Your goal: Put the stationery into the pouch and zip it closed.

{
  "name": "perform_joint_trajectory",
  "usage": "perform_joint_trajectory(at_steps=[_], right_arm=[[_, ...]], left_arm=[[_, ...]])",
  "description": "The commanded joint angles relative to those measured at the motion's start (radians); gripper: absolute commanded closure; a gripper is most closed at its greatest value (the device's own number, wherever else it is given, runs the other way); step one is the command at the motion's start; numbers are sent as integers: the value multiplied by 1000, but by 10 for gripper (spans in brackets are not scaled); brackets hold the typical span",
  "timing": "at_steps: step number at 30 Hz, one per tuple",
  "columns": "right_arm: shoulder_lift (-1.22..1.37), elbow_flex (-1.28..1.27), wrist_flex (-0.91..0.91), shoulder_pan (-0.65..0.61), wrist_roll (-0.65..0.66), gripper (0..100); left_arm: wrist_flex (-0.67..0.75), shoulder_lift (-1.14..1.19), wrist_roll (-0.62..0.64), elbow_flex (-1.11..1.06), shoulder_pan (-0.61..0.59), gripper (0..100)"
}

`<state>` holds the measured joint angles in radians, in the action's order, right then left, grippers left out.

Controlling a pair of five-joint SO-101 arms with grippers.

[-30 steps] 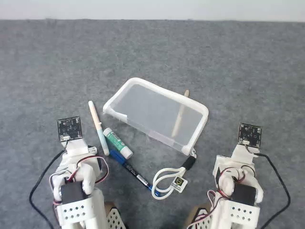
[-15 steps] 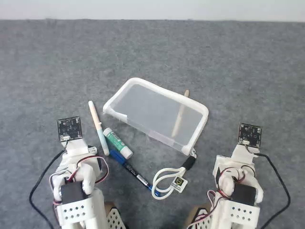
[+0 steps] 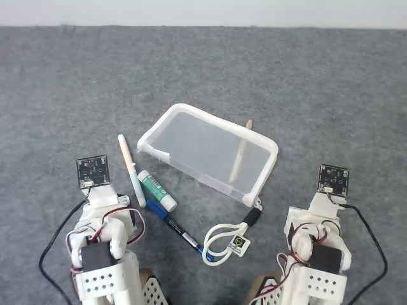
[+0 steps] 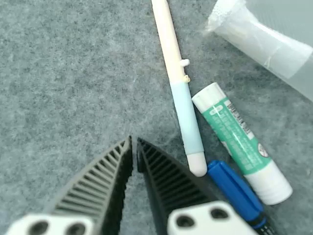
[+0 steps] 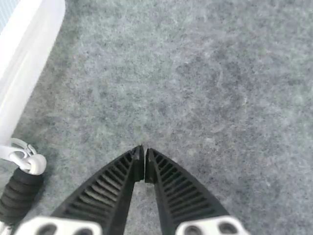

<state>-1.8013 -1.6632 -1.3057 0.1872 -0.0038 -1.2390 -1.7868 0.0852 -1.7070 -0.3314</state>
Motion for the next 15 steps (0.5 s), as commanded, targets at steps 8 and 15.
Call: perform_joint_trajectory(at_steps=[8,15], right_arm=[[-13,-20,-4,5,11,983],[-13,-20,-4,12,11,984]], left_arm=[[-3,-15,12,21,5,988],[41,-15,9,21,0,988]])
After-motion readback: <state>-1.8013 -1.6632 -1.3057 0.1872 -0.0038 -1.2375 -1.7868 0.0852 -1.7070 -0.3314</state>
